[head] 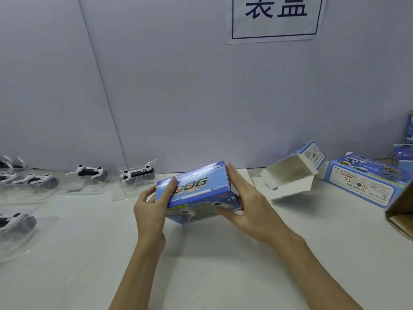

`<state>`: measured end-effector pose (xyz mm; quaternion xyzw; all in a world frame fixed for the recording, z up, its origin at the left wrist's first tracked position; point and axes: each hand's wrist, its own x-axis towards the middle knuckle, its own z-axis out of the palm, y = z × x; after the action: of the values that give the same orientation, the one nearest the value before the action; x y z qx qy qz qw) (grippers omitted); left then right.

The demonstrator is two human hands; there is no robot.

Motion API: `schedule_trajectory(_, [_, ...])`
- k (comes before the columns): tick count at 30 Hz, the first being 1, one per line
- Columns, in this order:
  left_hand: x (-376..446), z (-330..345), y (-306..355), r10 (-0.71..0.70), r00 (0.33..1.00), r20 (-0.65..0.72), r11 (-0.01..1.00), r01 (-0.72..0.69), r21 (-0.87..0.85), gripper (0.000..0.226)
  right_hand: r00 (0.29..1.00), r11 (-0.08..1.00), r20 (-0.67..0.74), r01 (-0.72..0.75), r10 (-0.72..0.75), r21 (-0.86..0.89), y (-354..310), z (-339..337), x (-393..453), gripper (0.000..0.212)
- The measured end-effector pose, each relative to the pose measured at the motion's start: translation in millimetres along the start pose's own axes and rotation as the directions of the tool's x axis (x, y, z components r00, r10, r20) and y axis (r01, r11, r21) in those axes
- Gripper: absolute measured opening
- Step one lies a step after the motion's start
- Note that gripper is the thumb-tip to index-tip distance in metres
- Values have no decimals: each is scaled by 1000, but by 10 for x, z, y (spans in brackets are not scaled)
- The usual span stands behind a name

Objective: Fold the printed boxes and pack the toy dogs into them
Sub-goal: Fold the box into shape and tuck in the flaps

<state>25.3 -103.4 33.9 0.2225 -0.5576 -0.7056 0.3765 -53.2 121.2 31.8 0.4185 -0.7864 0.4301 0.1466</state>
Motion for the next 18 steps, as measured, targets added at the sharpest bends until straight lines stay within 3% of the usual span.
schedule_trajectory(2, [-25, 24, 11, -21, 999, 33, 999, 22, -41, 65, 992, 999, -126, -25, 29, 27, -48, 49, 2, 93])
schedule_trajectory(4, [-65, 69, 21, -28, 990, 138, 997, 37, -63, 73, 960, 984, -233, -129, 154, 119, -125, 81, 10, 84])
schedule_trajectory(7, [-134, 124, -2, -26, 941, 337, 1000, 24, 8, 66, 908, 928, -282, -222, 309, 300, -145, 78, 36, 53])
schedule_trajectory(10, [-215, 172, -68, -31, 880, 474, 999, 32, 6, 57, 872, 856, -236, -308, 428, 414, -91, 53, 60, 46])
schedule_trajectory(14, [-225, 184, -120, -37, 889, 456, 999, 38, 8, 55, 879, 827, -149, -351, 452, 438, -10, 31, 55, 36])
schedule_trajectory(18, [-142, 125, -133, -64, 890, 451, 998, 62, 20, 43, 836, 718, 51, -498, 546, 486, 33, -101, 95, 54])
